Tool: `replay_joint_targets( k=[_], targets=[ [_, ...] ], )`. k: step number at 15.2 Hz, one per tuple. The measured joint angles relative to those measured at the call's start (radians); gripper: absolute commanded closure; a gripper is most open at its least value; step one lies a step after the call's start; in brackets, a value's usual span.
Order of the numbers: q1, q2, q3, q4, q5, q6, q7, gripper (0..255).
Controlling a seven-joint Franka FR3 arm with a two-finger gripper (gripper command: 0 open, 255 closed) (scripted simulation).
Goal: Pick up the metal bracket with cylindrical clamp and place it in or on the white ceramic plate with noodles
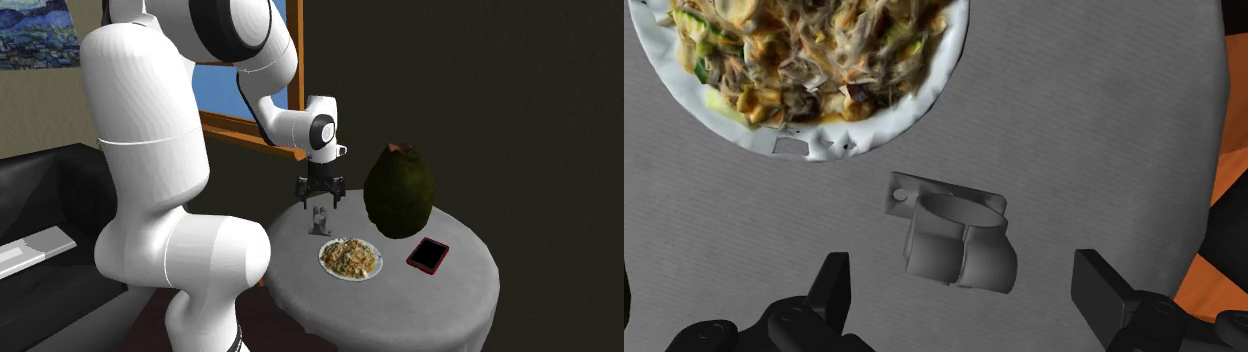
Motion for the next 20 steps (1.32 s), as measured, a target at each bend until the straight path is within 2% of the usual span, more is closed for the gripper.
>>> replay_joint_targets(
  k=[4,10,11,20],
  targets=[
    [0.000,0.049,-0.003,-0.014,0.026,0.059,-0.022,0],
    [0.001,0.055,-0.002,-0.018,0.030,0.070,-0.023,0],
    [0.001,0.055,-0.002,-0.018,0.030,0.070,-0.023,255],
    [0.001,0.052,-0.001,-0.017,0.030,0.068,-0.024,255]
  ],
)
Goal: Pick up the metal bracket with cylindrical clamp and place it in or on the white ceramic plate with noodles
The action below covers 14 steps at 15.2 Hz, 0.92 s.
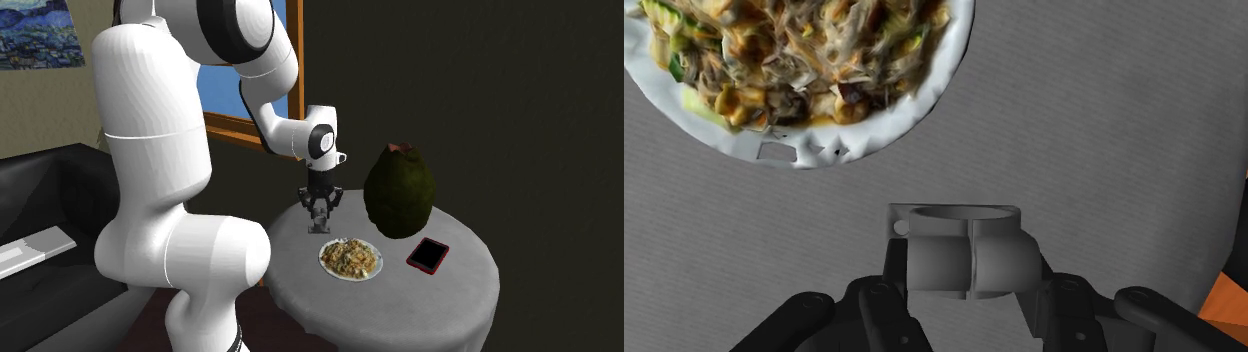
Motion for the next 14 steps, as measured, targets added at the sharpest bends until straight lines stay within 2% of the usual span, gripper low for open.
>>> replay_joint_targets(
  k=[4,14],
  targets=[
    [0.000,-0.023,0.000,0.004,-0.014,-0.027,0.011,255],
    [-0.004,-0.124,0.006,0.052,-0.061,-0.170,0.045,255]
  ],
)
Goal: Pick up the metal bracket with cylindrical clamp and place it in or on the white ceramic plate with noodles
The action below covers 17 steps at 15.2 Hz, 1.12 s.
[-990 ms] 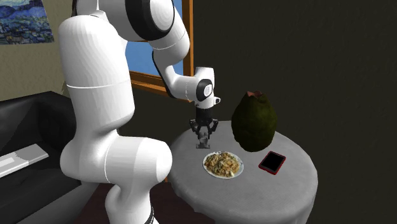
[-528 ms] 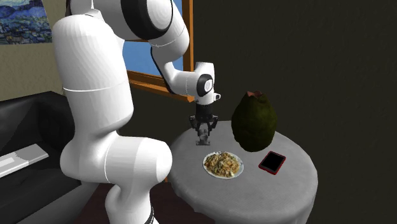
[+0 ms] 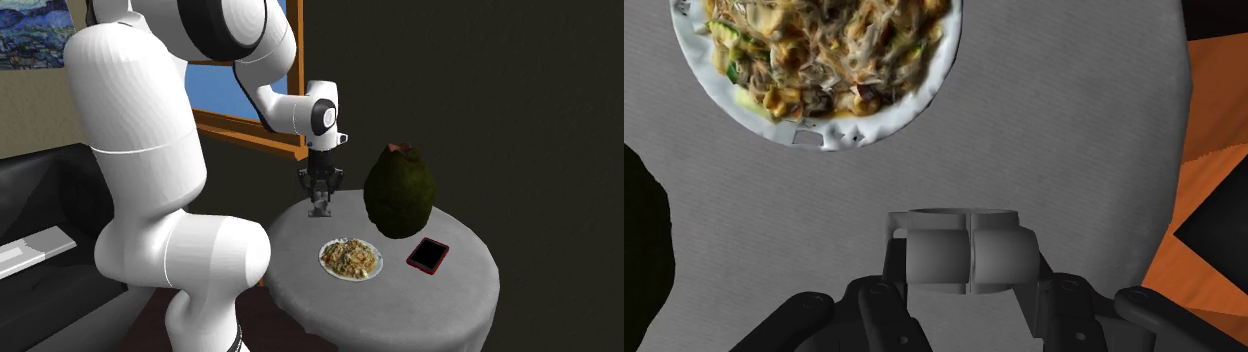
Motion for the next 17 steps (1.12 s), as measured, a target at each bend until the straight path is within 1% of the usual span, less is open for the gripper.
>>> replay_joint_targets(
  k=[9,13,17],
  targets=[
    [-0.008,-0.079,0.006,0.049,-0.028,-0.125,0.011,255],
    [-0.051,-0.170,-0.024,-0.015,-0.077,-0.144,-0.027,255],
    [-0.114,-0.279,-0.066,-0.069,-0.141,-0.188,-0.088,255]
  ],
)
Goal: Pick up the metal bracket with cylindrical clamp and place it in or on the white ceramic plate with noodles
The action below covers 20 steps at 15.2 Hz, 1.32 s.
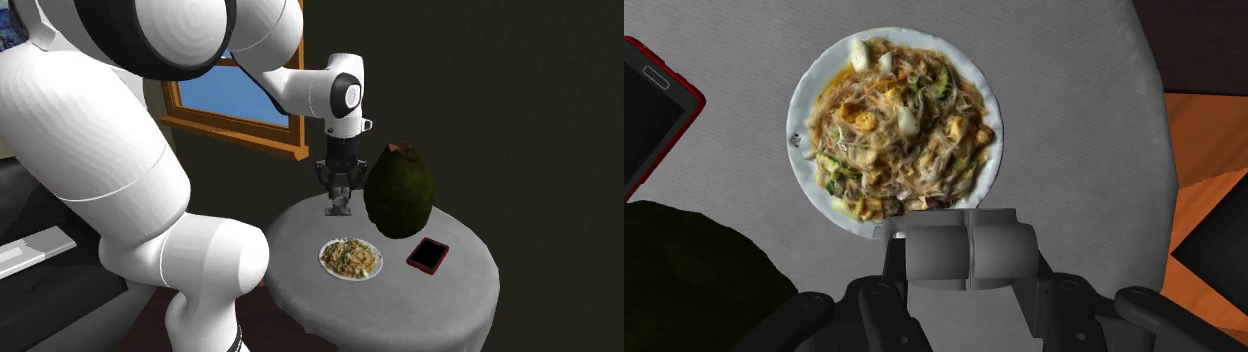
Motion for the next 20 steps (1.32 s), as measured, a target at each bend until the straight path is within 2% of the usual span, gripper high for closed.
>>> replay_joint_targets(
  k=[4,20],
  targets=[
    [-0.050,-0.067,-0.035,-0.045,-0.048,-0.015,-0.049,255],
    [-0.039,0.068,-0.100,-0.164,-0.046,0.235,-0.074,255]
  ],
)
